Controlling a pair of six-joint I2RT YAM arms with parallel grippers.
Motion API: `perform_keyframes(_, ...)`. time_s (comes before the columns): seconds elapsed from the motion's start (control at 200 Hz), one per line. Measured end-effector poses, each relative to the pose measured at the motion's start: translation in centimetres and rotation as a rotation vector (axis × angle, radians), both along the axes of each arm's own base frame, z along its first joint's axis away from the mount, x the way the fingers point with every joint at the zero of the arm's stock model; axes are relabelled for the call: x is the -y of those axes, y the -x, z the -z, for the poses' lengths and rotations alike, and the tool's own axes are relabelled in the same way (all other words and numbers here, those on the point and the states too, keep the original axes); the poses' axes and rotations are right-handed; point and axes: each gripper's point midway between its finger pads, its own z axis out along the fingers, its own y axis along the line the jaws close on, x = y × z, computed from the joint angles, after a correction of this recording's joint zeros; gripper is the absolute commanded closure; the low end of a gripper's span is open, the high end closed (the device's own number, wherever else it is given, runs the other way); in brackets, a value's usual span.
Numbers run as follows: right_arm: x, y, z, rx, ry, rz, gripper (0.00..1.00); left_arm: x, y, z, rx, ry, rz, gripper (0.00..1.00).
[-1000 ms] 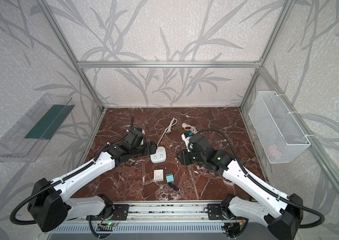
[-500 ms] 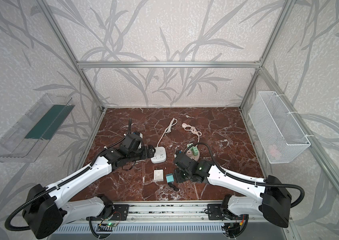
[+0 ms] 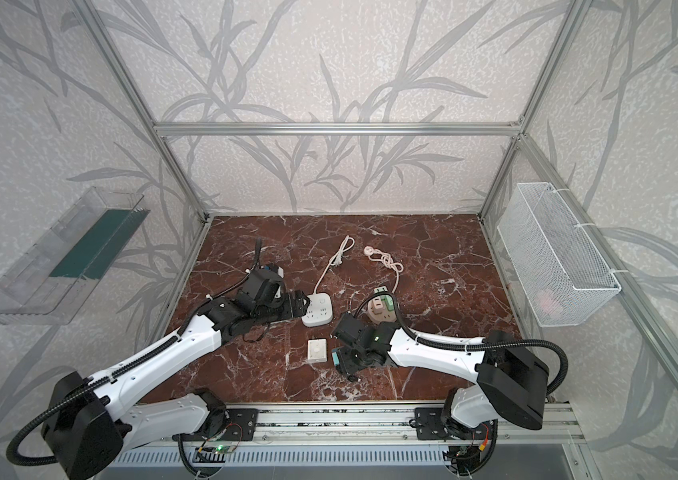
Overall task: Insert the plug
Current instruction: 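Lower right gripper and close it on the teal charger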
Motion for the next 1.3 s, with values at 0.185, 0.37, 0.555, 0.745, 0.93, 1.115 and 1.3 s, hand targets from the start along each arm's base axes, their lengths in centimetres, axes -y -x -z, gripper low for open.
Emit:
perform_keyframes(0.185, -1.1, -0.3, 0.2, 0.005, -0.012, -0.009, 0.38, -0.1, 0.0, -0.3, 0.01, 0.006, -0.003, 0.03)
perform_keyframes(0.37, -2.3, -0.7, 0.7, 0.001, -0.007, -0.031, 0.39, -0.1, 0.1, -0.3, 0.008, 0.008, -0.005, 0.03)
perform_keyframes(0.555, -3.5, -1.2, 1.2, -0.006, 0.016, -0.048, 0.39, -0.1, 0.1, -0.3, 0.009, 0.007, -0.004, 0.03)
perform_keyframes(0.745, -3.6, -1.2, 2.4, -0.027, 0.063, -0.05, 0.4, -0.1, 0.1, -0.2, 0.006, 0.005, -0.005, 0.03)
perform_keyframes(0.93, -3.0, -0.9, 3.0, -0.048, 0.098, -0.05, 0.41, -0.3, 0.3, 0.3, -0.002, -0.001, -0.006, 0.03)
perform_keyframes(1.115, -2.9, -0.9, 3.1, -0.051, 0.104, -0.05, 0.43, -0.3, 0.4, 0.3, -0.001, 0.001, -0.005, 0.03)
perform_keyframes(1.3, -3.0, -0.9, 3.3, -0.052, 0.105, -0.051, 0.48, -0.3, 0.4, 0.3, -0.001, 0.001, -0.005, 0.03)
